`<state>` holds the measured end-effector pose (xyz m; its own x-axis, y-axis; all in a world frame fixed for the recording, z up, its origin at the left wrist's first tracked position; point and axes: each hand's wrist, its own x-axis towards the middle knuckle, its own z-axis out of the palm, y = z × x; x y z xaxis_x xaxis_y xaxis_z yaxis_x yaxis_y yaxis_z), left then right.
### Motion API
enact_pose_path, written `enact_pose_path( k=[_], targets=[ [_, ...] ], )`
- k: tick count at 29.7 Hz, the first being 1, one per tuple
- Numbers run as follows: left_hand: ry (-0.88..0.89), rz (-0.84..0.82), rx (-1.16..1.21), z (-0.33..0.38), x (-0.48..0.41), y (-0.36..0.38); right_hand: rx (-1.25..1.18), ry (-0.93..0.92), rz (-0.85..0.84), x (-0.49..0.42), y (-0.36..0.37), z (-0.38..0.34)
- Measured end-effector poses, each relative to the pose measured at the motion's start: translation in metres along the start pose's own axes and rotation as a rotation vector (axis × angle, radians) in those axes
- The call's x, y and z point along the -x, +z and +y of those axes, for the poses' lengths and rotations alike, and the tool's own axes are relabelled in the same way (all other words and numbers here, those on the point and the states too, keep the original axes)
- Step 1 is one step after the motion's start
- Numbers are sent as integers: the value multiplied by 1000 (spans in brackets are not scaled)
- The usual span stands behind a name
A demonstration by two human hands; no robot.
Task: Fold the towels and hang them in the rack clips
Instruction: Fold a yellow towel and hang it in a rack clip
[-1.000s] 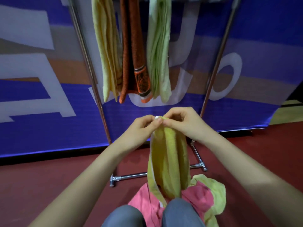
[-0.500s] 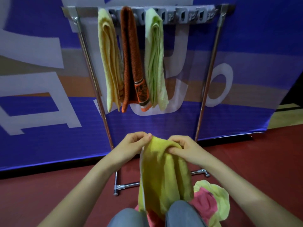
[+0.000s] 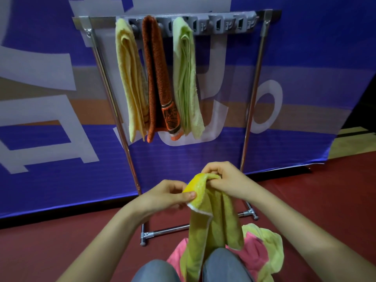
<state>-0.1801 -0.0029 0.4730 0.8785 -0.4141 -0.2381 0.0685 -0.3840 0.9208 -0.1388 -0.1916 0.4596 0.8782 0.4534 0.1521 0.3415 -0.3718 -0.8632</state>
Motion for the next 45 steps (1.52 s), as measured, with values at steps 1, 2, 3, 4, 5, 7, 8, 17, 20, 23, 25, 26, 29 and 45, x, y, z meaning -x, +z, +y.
enact_pose_path(
  k=[1,2,3,4,5,7,8,17,20,23,25,26,29,45],
  targets=[
    [36,29,33,1,1,-1,1,1,-7,0,-2,1],
    [74,67,72,2,2,-2,-9,11,-23,1,-3,3],
    [103,103,109,4,2,-4,-33,28,-49,2,-6,5],
    [126,130,139,7,3,-6,-60,51,-85,4,-7,8],
    [147,146,151,10,4,-8,-83,75,-127,6,-8,11],
    [184,170,140,14,5,-12,-120,109,-207,8,-8,18],
    [197,182,123,16,5,-12,-154,116,-233,10,-9,22],
    [225,267,28,18,11,-27,-312,233,-304,26,-17,51],
    [217,305,4,19,15,-38,-265,236,-252,30,-23,62],
    [207,356,26,19,17,-45,-187,235,-229,33,-28,73],
    [209,410,44,20,20,-53,-134,242,-200,36,-34,80],
    [208,439,45,20,20,-57,-105,247,-180,38,-38,85],
    [201,506,44,18,23,-69,-72,263,-128,43,-51,93],
    [86,675,80,-9,30,-64,-122,266,339,32,-73,55]
  ],
)
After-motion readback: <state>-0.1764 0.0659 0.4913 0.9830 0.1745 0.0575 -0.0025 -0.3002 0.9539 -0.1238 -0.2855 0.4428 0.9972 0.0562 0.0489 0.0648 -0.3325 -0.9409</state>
